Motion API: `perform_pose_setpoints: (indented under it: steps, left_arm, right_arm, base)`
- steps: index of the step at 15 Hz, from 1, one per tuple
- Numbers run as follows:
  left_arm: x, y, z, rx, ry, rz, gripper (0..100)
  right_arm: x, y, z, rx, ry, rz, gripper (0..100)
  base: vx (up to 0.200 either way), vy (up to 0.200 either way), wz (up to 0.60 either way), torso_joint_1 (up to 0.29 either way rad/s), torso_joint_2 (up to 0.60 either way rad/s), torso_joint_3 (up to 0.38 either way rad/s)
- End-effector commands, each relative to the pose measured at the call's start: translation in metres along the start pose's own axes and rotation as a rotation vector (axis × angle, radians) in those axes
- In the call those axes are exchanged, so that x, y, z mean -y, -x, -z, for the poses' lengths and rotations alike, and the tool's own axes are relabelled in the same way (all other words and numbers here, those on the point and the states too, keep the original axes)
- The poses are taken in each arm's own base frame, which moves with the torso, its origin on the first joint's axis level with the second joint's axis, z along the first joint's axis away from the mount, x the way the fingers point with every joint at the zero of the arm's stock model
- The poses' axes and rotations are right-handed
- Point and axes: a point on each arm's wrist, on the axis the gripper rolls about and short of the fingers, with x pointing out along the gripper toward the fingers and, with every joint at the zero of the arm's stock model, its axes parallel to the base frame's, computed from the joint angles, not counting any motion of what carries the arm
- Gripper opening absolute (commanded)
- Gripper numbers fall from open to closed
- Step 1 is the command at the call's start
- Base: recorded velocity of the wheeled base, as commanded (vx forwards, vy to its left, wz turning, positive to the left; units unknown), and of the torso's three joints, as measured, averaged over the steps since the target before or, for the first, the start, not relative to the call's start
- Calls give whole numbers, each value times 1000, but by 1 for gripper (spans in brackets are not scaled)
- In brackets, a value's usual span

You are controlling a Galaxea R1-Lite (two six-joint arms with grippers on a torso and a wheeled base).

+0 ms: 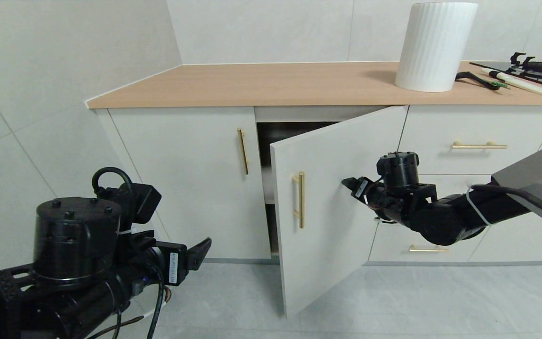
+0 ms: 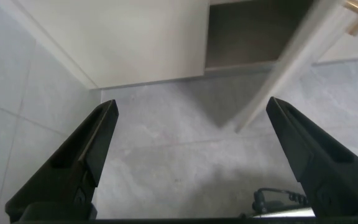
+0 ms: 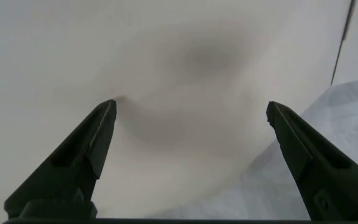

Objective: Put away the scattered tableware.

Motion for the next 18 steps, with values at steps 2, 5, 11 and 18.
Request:
perform_pose_setpoints:
  steps: [2, 5, 11, 18]
  left_arm:
    - [0, 0, 0, 0, 0, 0, 100]
    - [0, 0, 0, -2, -1, 0, 100]
    - [1, -2, 1, -7, 0, -1, 100]
    - [1, -2, 2, -10, 2, 0, 100]
  right_arm:
    - [3, -22, 0, 53, -41, 47, 100]
    - [6, -40, -3, 135, -53, 112, 100]
    - [31, -71, -23, 276, -91, 225, 100]
    - [29, -93, -32, 305, -106, 206, 100]
  base:
    - [0, 0, 0, 0, 0, 0]
    - [0, 0, 0, 0, 0, 0]
    - [0, 0, 0, 0, 0, 0]
    - [0, 0, 0, 0, 0, 0]
